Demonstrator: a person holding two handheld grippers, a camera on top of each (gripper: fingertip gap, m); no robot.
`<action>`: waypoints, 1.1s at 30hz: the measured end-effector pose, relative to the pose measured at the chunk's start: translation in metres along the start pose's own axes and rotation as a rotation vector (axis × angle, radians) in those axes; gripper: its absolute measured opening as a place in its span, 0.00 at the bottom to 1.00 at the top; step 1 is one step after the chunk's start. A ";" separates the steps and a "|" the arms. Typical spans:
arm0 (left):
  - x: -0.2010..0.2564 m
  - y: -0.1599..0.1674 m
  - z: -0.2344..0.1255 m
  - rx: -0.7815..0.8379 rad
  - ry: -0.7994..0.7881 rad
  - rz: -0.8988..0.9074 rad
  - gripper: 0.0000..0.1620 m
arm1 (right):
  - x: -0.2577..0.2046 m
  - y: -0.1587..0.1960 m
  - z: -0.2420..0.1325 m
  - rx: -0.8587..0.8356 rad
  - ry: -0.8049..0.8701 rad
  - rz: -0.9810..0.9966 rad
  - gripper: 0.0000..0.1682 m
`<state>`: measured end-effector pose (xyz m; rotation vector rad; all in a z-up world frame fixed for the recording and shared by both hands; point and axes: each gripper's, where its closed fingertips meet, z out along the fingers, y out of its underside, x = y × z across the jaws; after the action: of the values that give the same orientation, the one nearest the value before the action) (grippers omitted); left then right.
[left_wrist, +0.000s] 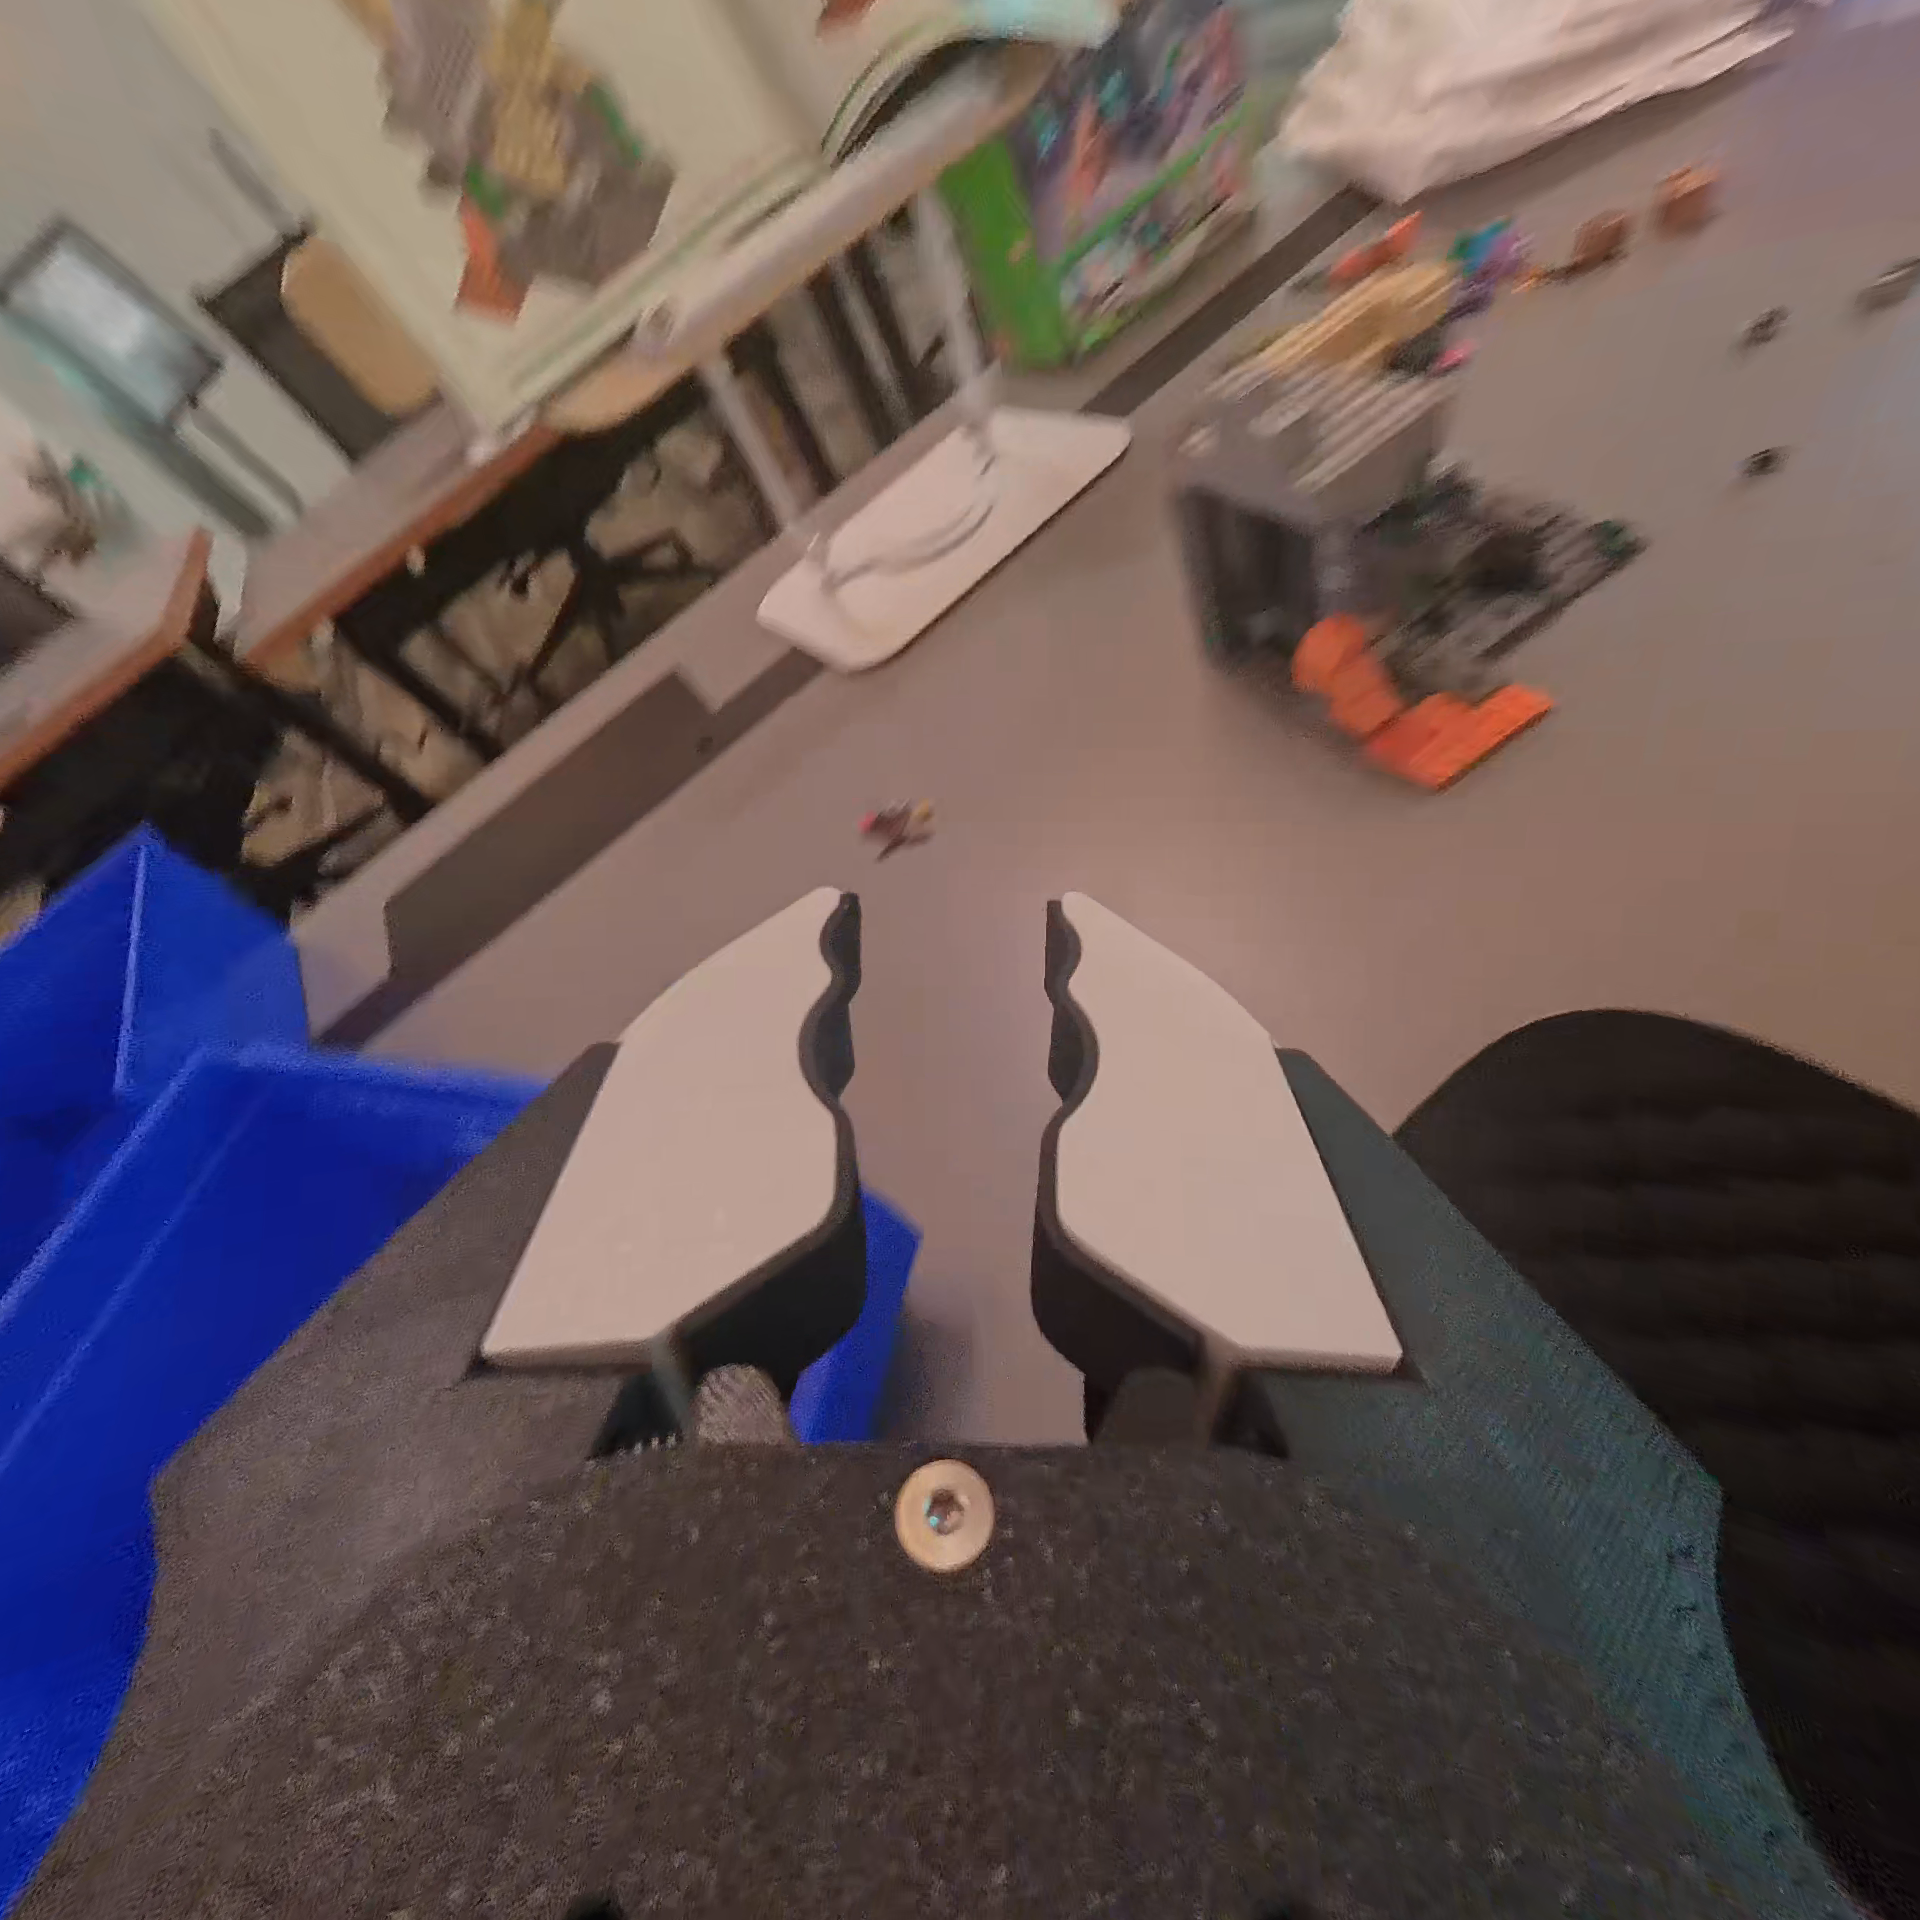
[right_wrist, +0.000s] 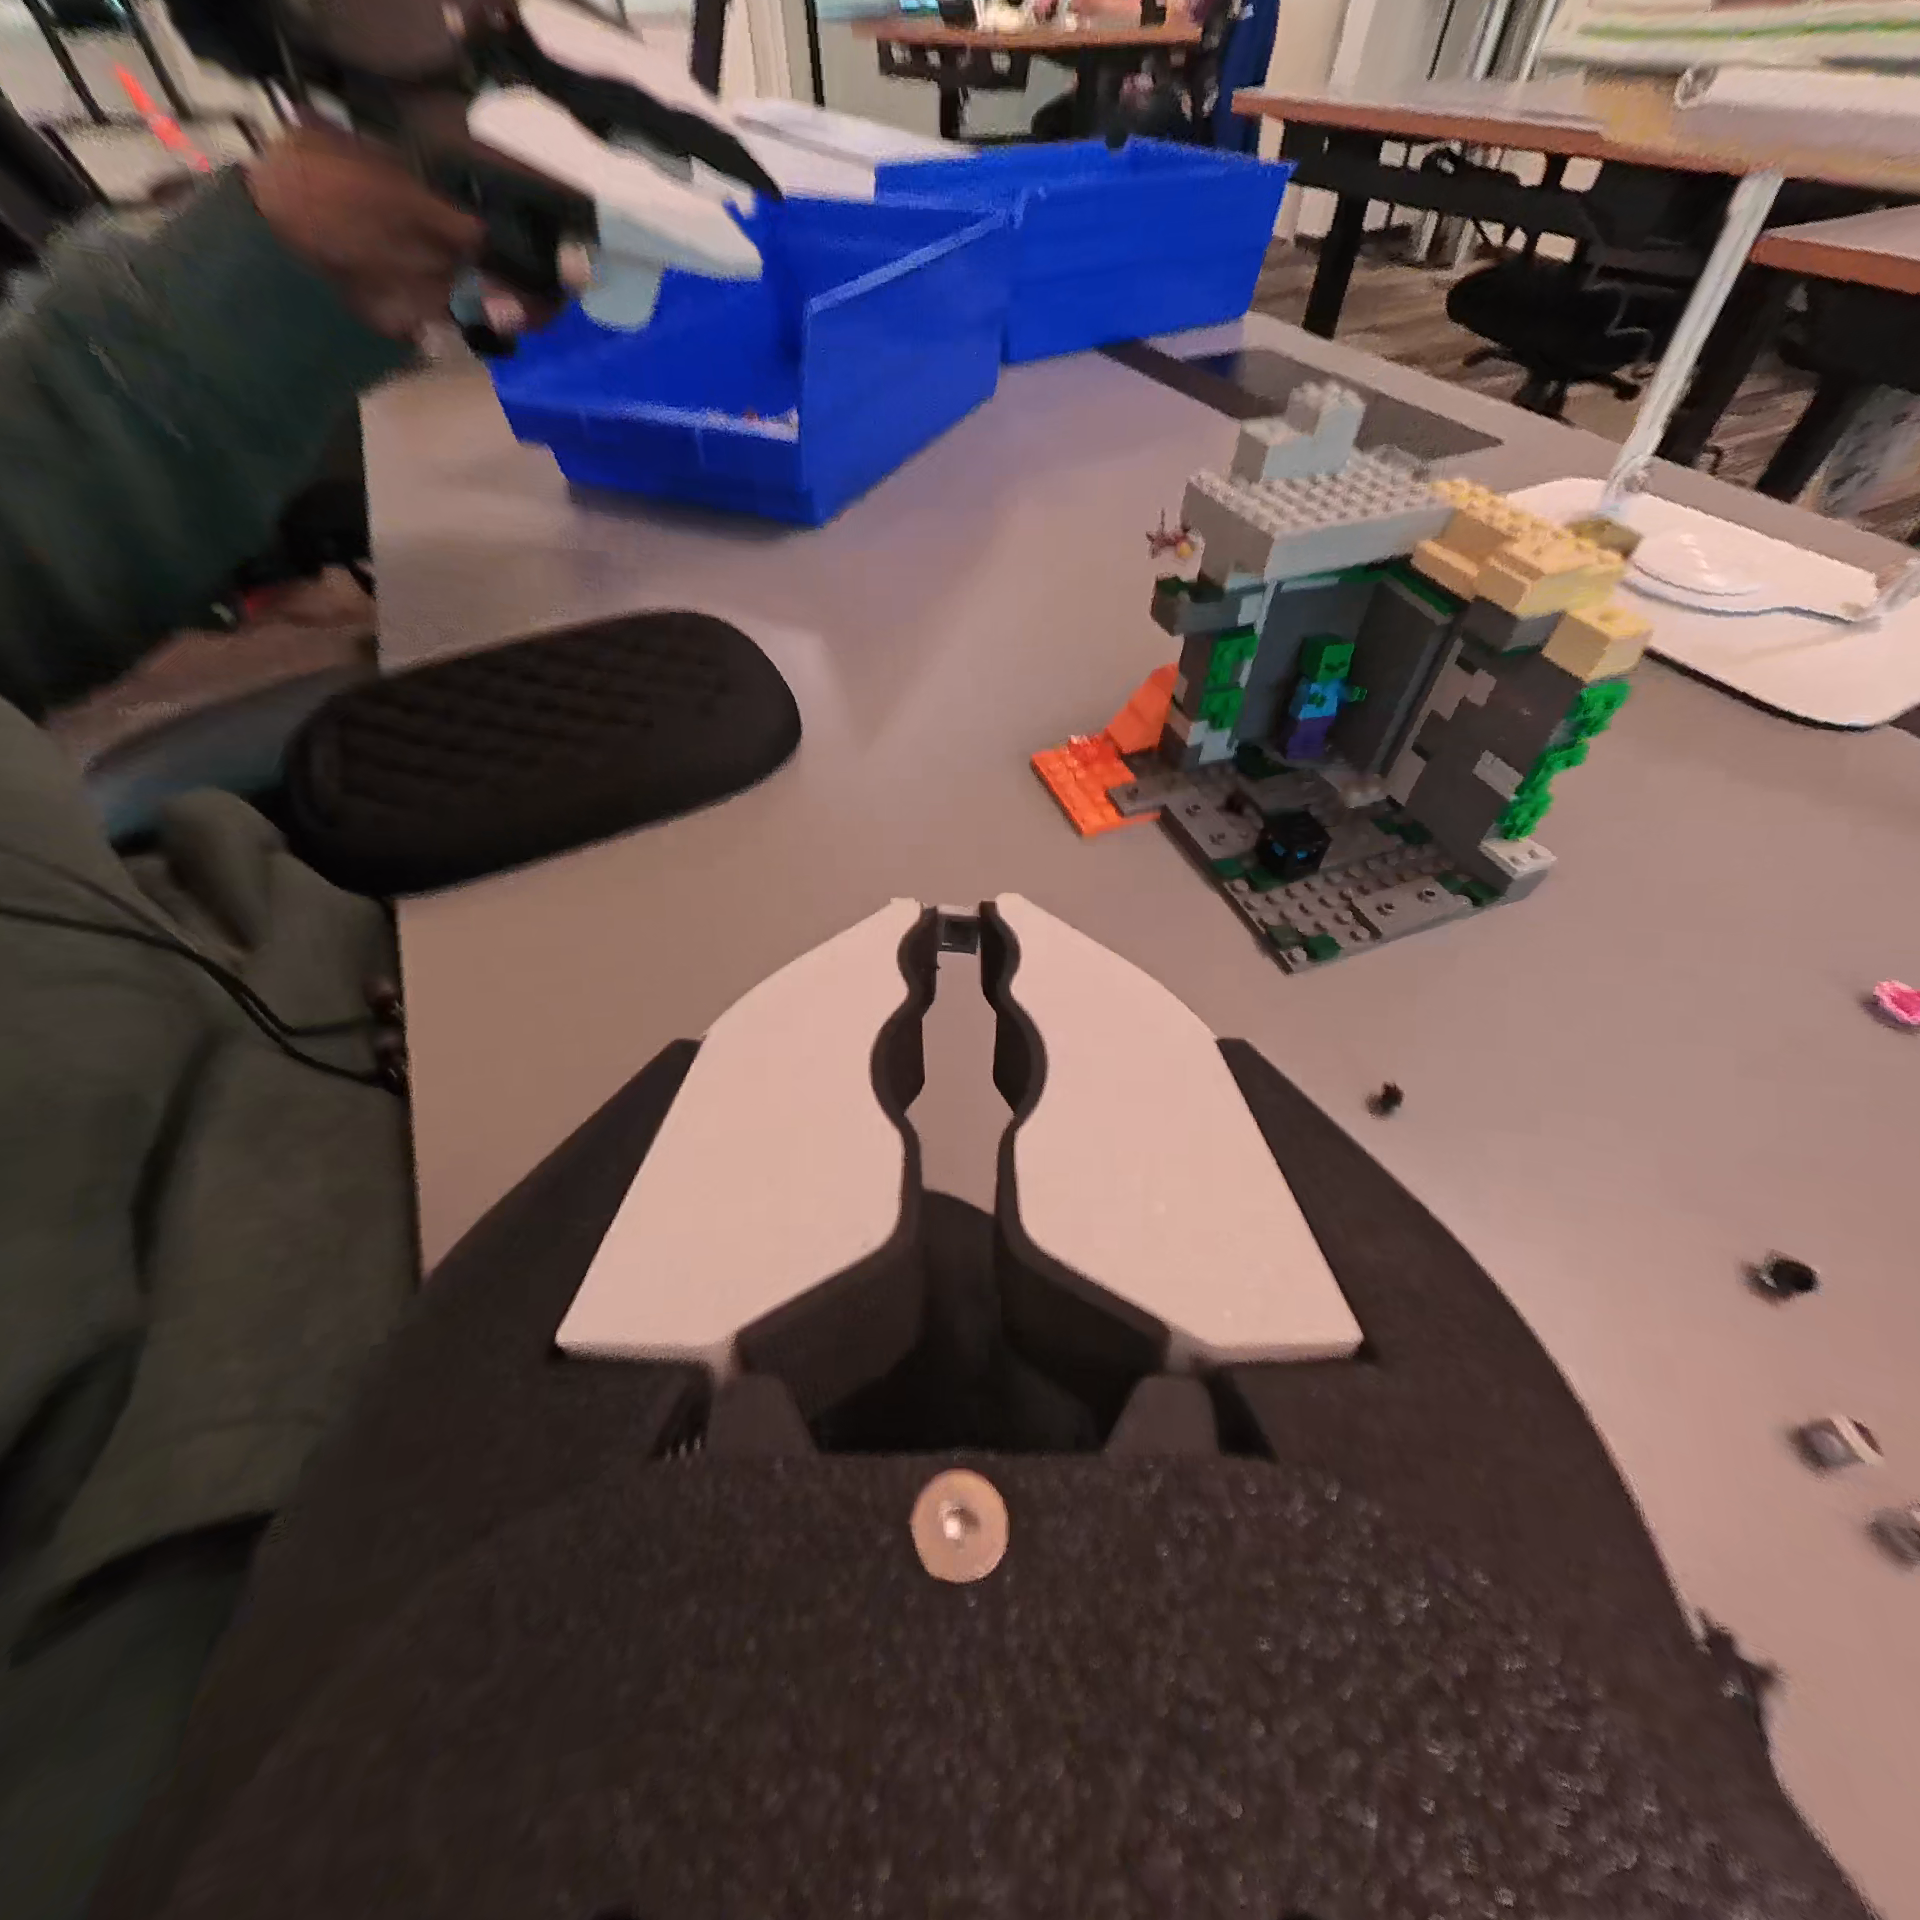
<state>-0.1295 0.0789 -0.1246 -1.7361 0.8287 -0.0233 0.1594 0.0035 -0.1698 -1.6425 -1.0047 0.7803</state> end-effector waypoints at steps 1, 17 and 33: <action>0.017 -0.012 0.002 0.044 0.029 0.035 0.21 | -0.003 -0.006 0.002 0.015 -0.013 0.005 0.04; 0.216 -0.111 0.006 0.536 0.129 0.623 0.15 | -0.065 -0.079 0.039 0.232 -0.395 0.193 0.04; 0.211 -0.102 -0.005 0.569 0.080 0.687 0.04 | -0.075 -0.065 0.048 0.198 -0.498 0.341 0.07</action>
<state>0.0793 -0.0284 -0.1183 -0.8707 1.2954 0.1223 0.0691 -0.0343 -0.1187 -1.4940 -0.9513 1.5234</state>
